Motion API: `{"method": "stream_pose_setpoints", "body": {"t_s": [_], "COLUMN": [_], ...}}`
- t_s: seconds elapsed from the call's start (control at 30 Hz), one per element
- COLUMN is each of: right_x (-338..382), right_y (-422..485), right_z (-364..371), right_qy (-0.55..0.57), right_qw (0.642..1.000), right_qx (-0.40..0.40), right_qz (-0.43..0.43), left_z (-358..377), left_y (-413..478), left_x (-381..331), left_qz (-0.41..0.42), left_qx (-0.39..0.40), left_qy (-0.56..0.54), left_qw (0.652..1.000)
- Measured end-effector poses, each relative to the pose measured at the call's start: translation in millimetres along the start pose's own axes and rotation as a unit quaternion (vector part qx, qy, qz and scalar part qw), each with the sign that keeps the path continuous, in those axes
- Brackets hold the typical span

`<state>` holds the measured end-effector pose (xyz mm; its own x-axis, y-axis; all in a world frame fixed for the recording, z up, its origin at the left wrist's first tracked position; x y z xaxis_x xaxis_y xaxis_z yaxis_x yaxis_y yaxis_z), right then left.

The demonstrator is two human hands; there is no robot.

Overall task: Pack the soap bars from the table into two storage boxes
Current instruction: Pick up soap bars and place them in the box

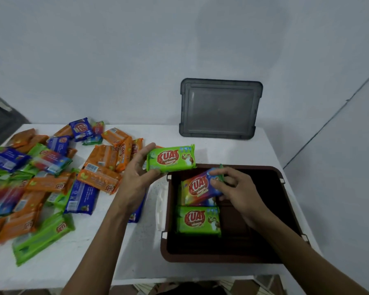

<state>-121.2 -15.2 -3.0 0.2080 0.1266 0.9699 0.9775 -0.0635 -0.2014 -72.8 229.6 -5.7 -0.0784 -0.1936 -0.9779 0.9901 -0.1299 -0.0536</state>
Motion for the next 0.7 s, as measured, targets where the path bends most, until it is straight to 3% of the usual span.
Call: {"method": "stream_pose_setpoints", "body": {"t_s": [0.1,0.17,0.33,0.57,0.7], "right_x": [-14,-18,-21,-22,6], "right_y": [2,1,5,6,-2], "right_z": [5,6,14,12,3], "right_qy": [-0.004,-0.1,-0.342,-0.393,-0.423], "right_qw": [0.999,0.994,0.938,0.917,0.878], "right_qx": [0.023,0.024,0.013,0.021,-0.111], "right_qz": [0.04,0.032,-0.051,-0.067,-0.193], "left_z": [1,1,3,3,6], "left_y": [-1,-2,-5,-8,-10], "left_x": [0,-1,-2,-2,-4], "left_qz": [-0.001,0.001,0.002,0.005,0.012], "left_qx": [-0.001,0.001,0.007,0.022,0.043], "left_qy": [-0.003,-0.003,-0.004,0.011,0.032], "left_qw": [1.0,1.0,1.0,1.0,0.998]}}
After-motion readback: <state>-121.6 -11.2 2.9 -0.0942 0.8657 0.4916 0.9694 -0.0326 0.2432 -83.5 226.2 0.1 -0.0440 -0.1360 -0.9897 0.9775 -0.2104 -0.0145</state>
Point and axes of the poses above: each hand's wrist, its own y-axis towards the middle knuckle, its own z-axis out of the palm, x = y × z, the point moved 3 cm from there along y, towards the middle knuckle
